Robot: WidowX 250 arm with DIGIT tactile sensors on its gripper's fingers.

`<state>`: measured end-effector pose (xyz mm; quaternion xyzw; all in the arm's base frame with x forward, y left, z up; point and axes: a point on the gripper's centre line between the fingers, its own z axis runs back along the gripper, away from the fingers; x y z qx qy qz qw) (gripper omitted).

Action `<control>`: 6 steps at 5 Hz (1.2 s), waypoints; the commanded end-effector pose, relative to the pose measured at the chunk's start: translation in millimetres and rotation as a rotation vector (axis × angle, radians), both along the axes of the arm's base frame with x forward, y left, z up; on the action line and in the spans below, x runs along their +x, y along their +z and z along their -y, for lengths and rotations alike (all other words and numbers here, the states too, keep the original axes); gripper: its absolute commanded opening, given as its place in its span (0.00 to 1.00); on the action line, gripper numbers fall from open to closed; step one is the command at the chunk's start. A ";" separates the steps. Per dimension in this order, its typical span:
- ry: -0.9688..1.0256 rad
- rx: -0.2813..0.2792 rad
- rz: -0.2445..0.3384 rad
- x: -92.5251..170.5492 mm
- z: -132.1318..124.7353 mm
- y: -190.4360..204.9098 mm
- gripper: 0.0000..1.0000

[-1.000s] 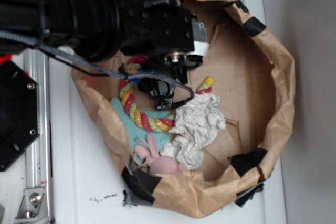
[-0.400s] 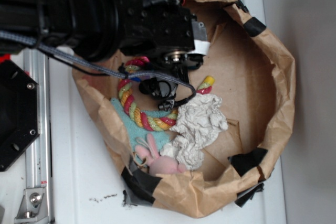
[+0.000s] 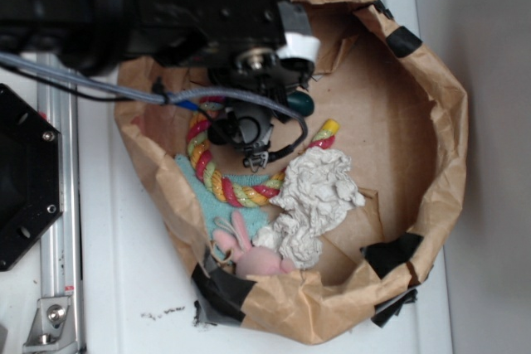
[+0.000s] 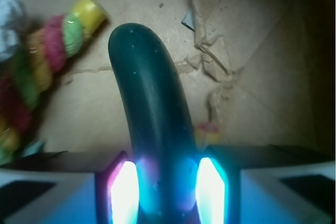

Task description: Grab the plastic pickle.

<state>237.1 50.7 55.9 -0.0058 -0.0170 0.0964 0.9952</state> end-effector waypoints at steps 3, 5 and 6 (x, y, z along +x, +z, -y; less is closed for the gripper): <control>-0.068 0.145 -0.037 30.3 13.0 -33.0 1.00; 0.014 0.039 0.049 9.7 -8.5 -26.0 0.00; 0.004 0.034 0.030 9.1 -8.5 -27.8 0.00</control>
